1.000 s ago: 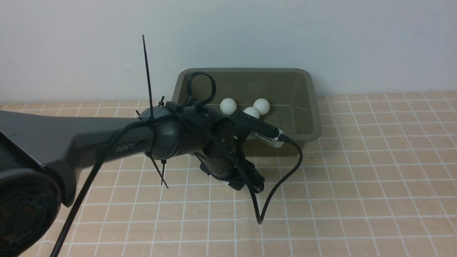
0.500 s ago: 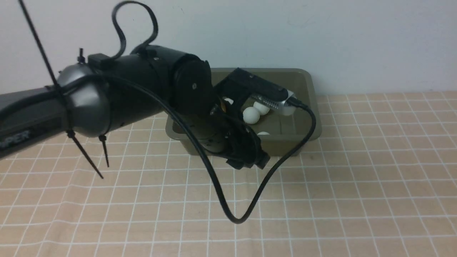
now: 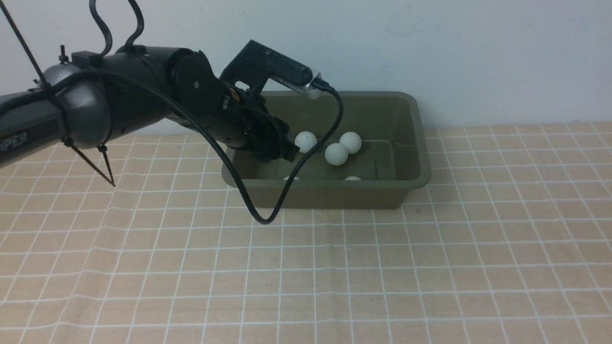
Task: Put the table tennis balls into the box on the light coffee tablecloth.
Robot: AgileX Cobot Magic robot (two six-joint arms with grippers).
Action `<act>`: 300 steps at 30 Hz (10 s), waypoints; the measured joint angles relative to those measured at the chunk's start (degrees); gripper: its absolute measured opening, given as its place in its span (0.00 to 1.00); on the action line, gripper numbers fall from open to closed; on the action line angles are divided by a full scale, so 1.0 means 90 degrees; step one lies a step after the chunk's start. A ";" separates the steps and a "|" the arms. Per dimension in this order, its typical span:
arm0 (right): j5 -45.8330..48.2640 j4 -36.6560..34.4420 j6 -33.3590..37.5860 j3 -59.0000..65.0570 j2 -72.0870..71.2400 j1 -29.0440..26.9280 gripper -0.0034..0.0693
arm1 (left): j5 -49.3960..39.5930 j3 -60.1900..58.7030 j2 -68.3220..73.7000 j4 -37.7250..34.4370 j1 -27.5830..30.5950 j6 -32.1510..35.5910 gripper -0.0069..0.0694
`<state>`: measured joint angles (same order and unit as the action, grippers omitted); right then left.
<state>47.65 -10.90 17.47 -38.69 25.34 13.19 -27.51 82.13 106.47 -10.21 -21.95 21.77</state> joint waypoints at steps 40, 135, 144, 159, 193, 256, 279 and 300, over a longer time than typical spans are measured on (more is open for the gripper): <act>-0.0941 -0.0099 0.0553 -0.0034 0.0000 0.0000 0.58 | -0.2769 0.0522 -0.3241 -0.1156 0.0048 0.1117 0.55; -0.1381 -0.0265 -0.0126 0.2876 -0.2063 0.0000 0.38 | -0.3585 -0.0942 -0.6265 0.1739 0.0048 -0.1700 0.55; -0.1381 -0.0277 -0.0126 0.2876 -0.2063 0.0000 0.38 | -0.1333 -0.4046 -0.7143 0.2314 0.0048 -0.2462 0.55; -0.1381 -0.0279 -0.0126 0.2878 -0.2063 0.0000 0.38 | 0.0362 -0.6509 -0.6850 0.1513 0.0553 -0.2861 0.55; -0.1381 -0.0279 -0.0126 0.2898 -0.2063 0.0000 0.38 | 0.0685 -0.8313 -1.0549 0.2053 0.2580 -0.2960 0.55; -0.1375 -0.0284 -0.0004 0.2898 -0.2063 0.0000 0.38 | 0.0445 -0.9260 -1.1907 0.0815 0.2453 -0.1896 0.55; -0.1497 -0.0154 -0.0284 0.2898 -0.2118 -0.0021 0.38 | 0.0452 -0.9260 -1.1907 0.0815 0.2453 -0.1896 0.55; -0.2097 0.0061 -0.0804 0.3963 -0.2877 -0.1170 0.38 | 0.0452 -0.9263 -1.1907 0.0815 0.2453 -0.1896 0.55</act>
<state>28.78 -10.35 10.23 -3.03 -0.56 2.66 -23.45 -1.24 -0.69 -2.88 0.13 4.71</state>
